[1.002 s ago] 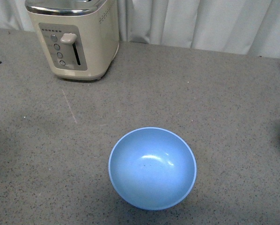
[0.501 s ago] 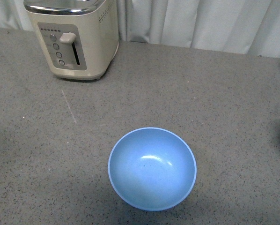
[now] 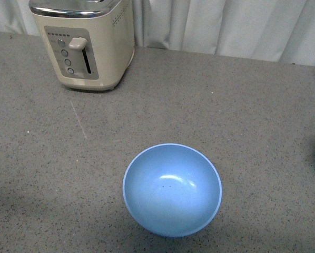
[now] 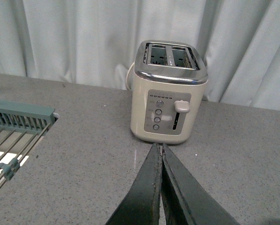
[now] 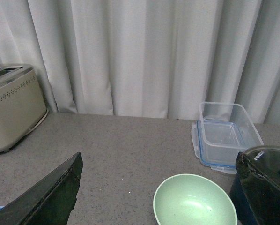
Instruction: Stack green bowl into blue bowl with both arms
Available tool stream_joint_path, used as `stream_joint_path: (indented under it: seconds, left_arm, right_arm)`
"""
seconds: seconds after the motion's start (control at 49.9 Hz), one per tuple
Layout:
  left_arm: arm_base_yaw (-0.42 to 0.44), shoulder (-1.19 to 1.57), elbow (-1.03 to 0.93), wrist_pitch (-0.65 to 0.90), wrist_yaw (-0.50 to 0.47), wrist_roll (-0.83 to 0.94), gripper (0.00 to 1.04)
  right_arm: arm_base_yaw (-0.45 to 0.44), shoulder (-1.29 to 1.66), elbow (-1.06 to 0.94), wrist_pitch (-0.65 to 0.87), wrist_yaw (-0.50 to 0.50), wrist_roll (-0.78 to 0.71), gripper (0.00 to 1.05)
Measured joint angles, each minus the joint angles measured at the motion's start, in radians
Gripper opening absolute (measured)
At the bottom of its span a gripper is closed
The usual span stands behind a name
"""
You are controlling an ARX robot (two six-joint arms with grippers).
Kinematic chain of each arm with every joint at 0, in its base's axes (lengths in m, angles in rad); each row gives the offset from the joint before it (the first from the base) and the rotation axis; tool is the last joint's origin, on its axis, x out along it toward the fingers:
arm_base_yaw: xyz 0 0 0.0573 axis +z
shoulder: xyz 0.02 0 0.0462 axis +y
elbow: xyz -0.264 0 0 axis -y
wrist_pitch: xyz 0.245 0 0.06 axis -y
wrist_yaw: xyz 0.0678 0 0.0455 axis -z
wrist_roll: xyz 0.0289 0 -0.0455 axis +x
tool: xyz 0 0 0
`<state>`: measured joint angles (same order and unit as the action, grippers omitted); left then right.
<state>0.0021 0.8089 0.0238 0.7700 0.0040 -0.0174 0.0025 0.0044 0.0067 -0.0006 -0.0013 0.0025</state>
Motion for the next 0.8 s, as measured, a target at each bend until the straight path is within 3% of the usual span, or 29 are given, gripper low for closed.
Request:
stream_joint_path:
  seconds: [0.301, 0.801]
  left_arm:
    - [-0.001, -0.235, -0.005, -0.206, -0.004, 0.008, 0.04]
    - [-0.001, -0.459, -0.005, -0.418, -0.004, 0.010, 0.04]
  right_arm:
    - [0.000, 0.000, 0.000, 0.000, 0.001, 0.000, 0.96]
    - [0.000, 0.000, 0.000, 0.000, 0.001, 0.000, 0.96]
